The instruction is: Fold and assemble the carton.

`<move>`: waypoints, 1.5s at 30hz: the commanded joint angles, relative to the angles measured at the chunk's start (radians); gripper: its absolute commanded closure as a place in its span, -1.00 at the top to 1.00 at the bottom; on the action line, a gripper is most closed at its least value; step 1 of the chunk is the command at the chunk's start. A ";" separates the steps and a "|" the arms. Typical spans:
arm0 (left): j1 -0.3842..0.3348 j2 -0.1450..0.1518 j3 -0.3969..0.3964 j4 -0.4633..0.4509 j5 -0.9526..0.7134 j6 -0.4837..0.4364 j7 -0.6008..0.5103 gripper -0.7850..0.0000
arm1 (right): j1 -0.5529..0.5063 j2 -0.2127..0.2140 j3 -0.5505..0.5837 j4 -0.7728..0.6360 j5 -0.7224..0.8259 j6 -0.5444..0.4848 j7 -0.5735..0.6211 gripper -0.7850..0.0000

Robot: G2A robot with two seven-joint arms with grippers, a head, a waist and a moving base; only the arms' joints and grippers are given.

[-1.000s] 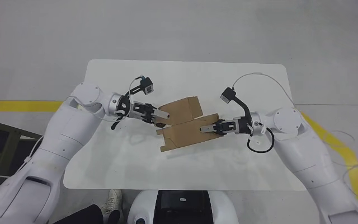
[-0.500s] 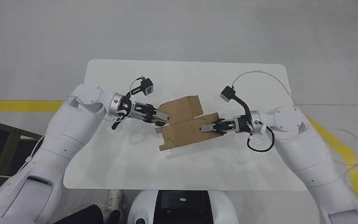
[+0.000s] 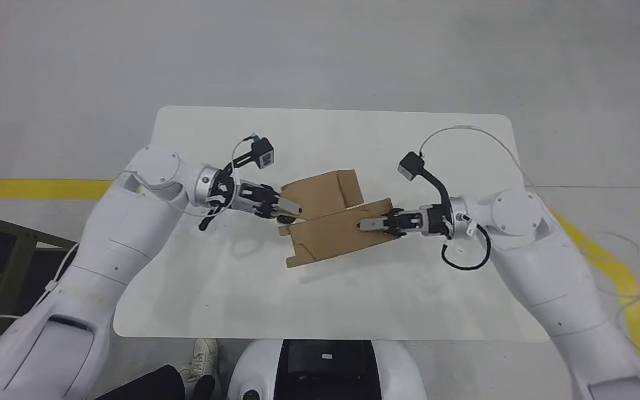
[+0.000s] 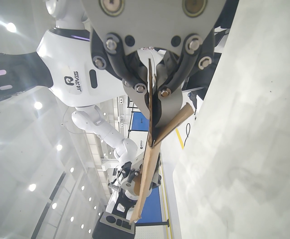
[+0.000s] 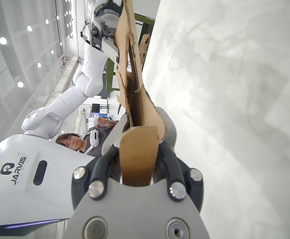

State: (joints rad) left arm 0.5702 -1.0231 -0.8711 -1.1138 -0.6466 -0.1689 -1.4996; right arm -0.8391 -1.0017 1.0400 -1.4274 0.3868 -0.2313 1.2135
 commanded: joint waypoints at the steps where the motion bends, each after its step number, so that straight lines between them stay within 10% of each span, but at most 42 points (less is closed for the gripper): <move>1: 0.003 0.001 -0.006 -0.007 0.007 -0.005 -0.006 -1.00 | -0.015 0.002 0.014 0.000 -0.001 -0.004 -0.028 1.00; 14: 0.021 0.006 -0.010 -0.083 0.104 -0.036 -0.025 -1.00 | -0.123 0.029 0.179 -0.161 -0.034 -0.128 -0.218 1.00; 45: 0.030 0.000 -0.021 -0.113 0.097 -0.030 -0.036 -1.00 | -0.006 -0.050 -0.056 -0.006 0.232 -0.220 -0.079 1.00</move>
State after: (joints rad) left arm 0.5993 -1.0229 -0.8923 -1.2264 -0.5491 -0.1992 -1.5359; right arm -0.8443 -1.0497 0.9865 -1.4409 0.5999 -0.4459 1.1340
